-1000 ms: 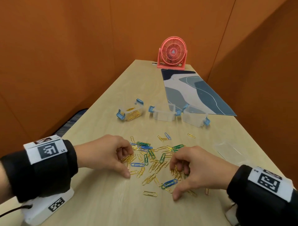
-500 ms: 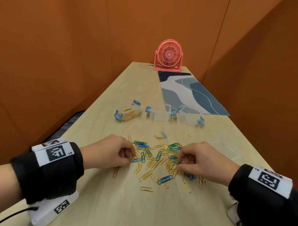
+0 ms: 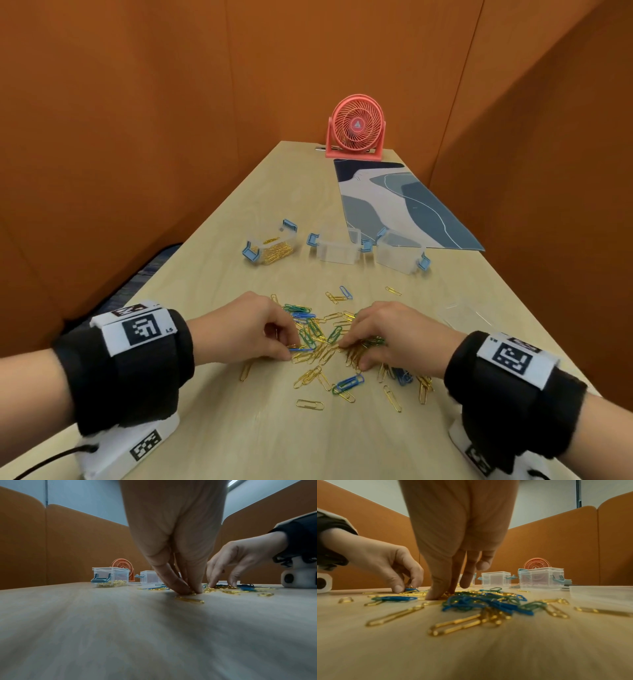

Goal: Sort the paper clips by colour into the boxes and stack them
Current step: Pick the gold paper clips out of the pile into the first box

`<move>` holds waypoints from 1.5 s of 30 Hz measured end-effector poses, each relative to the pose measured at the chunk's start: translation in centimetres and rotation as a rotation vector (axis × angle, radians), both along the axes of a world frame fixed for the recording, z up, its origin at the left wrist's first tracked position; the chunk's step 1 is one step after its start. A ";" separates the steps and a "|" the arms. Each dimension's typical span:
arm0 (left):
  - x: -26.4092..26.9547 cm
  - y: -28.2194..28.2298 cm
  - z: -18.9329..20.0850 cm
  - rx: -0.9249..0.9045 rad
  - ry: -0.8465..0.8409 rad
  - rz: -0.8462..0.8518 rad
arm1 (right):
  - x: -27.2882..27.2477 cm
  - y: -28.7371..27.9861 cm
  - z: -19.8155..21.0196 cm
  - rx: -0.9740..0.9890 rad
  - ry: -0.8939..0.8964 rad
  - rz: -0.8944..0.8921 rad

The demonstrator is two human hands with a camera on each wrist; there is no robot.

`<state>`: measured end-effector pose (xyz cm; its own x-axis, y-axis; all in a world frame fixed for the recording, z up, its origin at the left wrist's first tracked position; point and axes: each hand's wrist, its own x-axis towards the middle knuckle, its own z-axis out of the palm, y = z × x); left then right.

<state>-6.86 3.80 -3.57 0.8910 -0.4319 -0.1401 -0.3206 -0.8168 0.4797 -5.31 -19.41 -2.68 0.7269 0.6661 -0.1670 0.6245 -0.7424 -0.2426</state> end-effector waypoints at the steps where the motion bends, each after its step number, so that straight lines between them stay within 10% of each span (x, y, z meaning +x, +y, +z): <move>1: 0.1 -0.2 0.0 0.015 -0.011 -0.010 | 0.1 0.1 0.0 0.018 0.006 -0.020; 10: 0.7 -1.2 0.4 0.053 0.029 -0.015 | 0.2 0.5 -0.5 -0.052 0.027 -0.041; 23: 1.8 -2.0 2.5 -0.863 0.901 0.534 | -0.1 0.6 -0.1 0.415 -0.100 -0.034; 34: 0.6 -4.8 1.9 -0.971 0.966 0.486 | 0.0 2.7 0.1 0.589 -0.127 0.058; 39: 1.0 -2.8 2.1 -0.691 0.798 0.471 | 0.1 1.8 -0.3 0.499 -0.084 -0.029; 45: -0.4 -0.8 0.9 -0.007 0.216 0.046 | 0.4 0.9 -0.9 0.113 -0.004 0.009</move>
